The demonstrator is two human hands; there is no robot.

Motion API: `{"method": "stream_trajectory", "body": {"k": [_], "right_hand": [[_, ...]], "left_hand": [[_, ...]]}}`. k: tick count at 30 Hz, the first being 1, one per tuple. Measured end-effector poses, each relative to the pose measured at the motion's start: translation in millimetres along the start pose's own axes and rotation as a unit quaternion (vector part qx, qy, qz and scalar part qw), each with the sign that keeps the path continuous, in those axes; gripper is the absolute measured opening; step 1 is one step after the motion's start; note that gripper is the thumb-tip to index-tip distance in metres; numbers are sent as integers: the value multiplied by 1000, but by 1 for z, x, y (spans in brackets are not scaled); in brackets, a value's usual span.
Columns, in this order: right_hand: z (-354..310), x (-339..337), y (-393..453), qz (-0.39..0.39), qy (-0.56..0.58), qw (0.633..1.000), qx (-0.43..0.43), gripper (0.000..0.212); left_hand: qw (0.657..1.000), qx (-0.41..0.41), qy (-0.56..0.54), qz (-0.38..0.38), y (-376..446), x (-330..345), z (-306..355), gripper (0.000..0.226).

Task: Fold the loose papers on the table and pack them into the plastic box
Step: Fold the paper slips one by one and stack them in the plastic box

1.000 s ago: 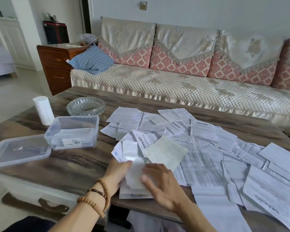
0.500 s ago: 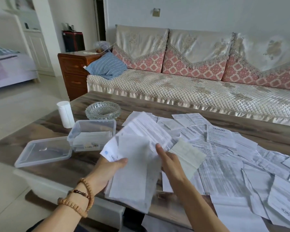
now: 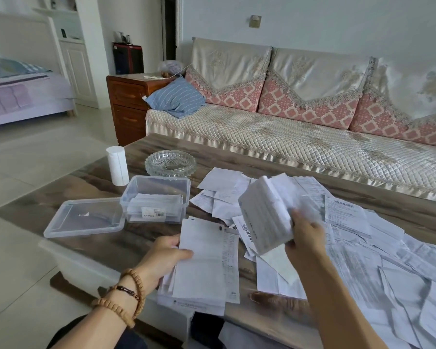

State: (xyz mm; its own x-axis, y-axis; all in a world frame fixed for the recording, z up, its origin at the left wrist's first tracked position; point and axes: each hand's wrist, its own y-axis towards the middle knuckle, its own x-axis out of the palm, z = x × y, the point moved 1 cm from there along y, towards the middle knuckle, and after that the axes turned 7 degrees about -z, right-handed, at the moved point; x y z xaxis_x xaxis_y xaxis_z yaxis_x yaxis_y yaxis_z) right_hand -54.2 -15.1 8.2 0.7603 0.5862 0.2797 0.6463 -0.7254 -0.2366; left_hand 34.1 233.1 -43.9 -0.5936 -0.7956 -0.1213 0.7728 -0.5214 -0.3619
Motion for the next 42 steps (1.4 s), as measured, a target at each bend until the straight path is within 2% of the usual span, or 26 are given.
{"method": "stream_trajectory", "body": {"k": [2,4,7,11,13,15,18,19,20,22,23,26,27,30,31,32,34,36,38,40,42], "right_hand": [[12,-5,-1,-114,-70,989,54,24],[23,-4,-9,-195,-120,969,95,32],[40,4,-20,-272,-126,945,130,21],[51,18,-23,-256,-201,942,82,13],[51,24,-22,-217,-280,935,12,9],[51,30,-23,-151,-383,908,-76,21],[60,38,-33,-110,-424,890,-126,27],[66,39,-35,-103,-430,887,-130,27],[71,39,-38,-102,-436,884,-135,27],[80,39,-42,-103,-435,882,-150,25],[83,39,-43,-99,-426,886,-156,25],[89,37,-40,-60,-431,886,-161,22],[90,36,-39,-56,-419,892,-162,21],[89,32,-34,-124,-320,936,-74,66],[86,30,-32,-154,-281,947,-29,74],[83,28,-30,-192,-240,951,13,74],[78,25,-27,-278,-190,938,78,65],[74,25,-25,-330,-198,920,77,55],[72,24,-22,-345,-244,906,43,46],[70,26,-20,-366,-316,875,-5,33],[70,29,-19,-350,-375,857,-60,22]], "left_hand": [[1000,-6,-18,13,3,1,0,21],[1000,-4,-26,11,5,5,2,19],[999,9,-35,5,7,8,3,22],[999,27,-35,23,-3,11,8,35],[998,37,-54,21,-5,12,9,38],[996,48,-74,25,-9,11,9,37],[997,61,-42,-6,-12,12,8,24],[998,59,-35,-13,-8,10,4,34],[998,50,-40,-19,-9,9,3,54],[996,31,-69,-49,-6,3,-3,89],[995,35,-60,-66,-4,2,-3,86],[990,80,92,-66,-6,2,-1,26],[985,86,133,-62,-4,-1,-3,26],[960,87,256,-69,0,-13,4,61],[947,93,296,-87,1,-15,8,74],[936,96,320,-112,1,-17,12,86],[923,108,344,-137,3,-19,19,102],[919,98,354,-145,9,-22,19,108],[916,93,363,-142,15,-24,16,98],[914,104,375,-119,18,-25,15,63],[919,116,370,-78,18,-29,17,42]]}}
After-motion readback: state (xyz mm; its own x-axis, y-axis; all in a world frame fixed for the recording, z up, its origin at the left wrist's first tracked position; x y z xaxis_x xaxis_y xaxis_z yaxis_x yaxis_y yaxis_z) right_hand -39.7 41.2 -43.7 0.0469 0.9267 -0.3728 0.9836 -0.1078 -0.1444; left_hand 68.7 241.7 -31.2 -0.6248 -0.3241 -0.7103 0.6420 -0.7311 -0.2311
